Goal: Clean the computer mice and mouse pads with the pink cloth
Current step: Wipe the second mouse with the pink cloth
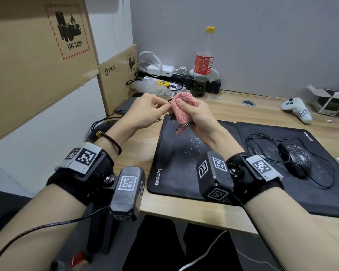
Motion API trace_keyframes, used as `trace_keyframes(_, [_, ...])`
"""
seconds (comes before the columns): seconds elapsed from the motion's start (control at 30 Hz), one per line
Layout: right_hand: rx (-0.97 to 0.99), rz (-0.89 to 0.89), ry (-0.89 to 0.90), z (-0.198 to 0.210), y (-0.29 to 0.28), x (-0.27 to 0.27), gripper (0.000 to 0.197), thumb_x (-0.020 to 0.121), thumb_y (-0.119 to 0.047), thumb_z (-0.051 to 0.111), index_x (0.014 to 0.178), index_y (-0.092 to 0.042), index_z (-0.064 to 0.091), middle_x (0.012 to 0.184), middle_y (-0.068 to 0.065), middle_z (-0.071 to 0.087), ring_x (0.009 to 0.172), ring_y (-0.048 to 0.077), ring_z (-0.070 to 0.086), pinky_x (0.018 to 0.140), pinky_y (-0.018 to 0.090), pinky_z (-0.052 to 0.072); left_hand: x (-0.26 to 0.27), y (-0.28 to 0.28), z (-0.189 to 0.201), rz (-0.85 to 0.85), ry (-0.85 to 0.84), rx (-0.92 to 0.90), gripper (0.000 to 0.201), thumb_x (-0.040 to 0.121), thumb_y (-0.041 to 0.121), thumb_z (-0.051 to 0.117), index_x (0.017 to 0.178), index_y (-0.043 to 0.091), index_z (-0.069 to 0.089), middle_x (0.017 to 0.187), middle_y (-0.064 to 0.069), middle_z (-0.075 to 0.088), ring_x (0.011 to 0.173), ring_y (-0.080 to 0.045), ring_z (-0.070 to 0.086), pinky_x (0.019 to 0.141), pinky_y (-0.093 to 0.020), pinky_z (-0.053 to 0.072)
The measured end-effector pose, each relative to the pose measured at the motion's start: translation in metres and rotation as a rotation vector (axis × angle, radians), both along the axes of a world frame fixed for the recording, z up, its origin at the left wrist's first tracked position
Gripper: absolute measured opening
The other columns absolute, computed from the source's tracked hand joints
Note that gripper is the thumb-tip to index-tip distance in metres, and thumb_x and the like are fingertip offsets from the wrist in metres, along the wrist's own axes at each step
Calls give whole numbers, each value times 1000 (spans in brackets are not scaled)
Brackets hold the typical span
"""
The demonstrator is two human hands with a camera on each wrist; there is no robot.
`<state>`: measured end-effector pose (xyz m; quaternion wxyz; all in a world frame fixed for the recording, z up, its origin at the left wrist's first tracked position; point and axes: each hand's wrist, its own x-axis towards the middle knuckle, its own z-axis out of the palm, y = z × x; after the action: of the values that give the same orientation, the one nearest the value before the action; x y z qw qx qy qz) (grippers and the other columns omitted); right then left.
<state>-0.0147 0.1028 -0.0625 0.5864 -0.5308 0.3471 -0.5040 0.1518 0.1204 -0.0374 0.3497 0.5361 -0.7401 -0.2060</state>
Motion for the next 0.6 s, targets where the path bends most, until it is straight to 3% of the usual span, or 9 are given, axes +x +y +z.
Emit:
trace_keyframes(0.13, [-18, 12, 68, 0, -1, -8, 24, 89, -15, 68, 109, -2, 67, 96, 19, 70, 74, 22, 64, 38, 28, 49, 9, -4, 2, -1, -40, 23, 19, 91, 36, 60, 89, 25, 76, 87, 4, 58, 84, -10, 52, 78, -27, 41])
trace_keyframes(0.23, [-28, 0, 77, -3, -2, -9, 30, 84, -16, 73, 111, -5, 67, 108, 29, 66, 74, 26, 63, 39, 28, 47, 10, -4, 0, 12, -66, 19, 18, 91, 34, 60, 86, 26, 76, 83, 8, 57, 84, -10, 51, 76, -25, 38])
trace_keyframes(0.33, [17, -20, 37, -8, -2, -7, 25, 87, -17, 70, 109, -6, 67, 104, 24, 66, 75, 26, 61, 39, 29, 48, 8, -3, 1, 17, -61, 9, 18, 91, 33, 61, 88, 25, 77, 82, 10, 59, 85, -10, 52, 75, -24, 38])
trace_keyframes(0.5, [130, -83, -48, -12, -1, -6, 21, 94, -21, 60, 98, -1, 64, 78, 7, 65, 70, 20, 60, 42, 29, 51, 8, -3, 0, 36, -65, 9, 17, 89, 34, 62, 87, 26, 77, 83, 14, 58, 92, -12, 55, 82, -27, 43])
trace_keyframes(0.6, [86, -79, -28, -12, -2, -6, 17, 89, -12, 66, 102, -1, 65, 81, 8, 64, 72, 22, 59, 50, 30, 53, 7, -2, -4, 78, -42, 5, 18, 89, 33, 61, 86, 25, 77, 89, 6, 65, 93, -12, 57, 82, -29, 46])
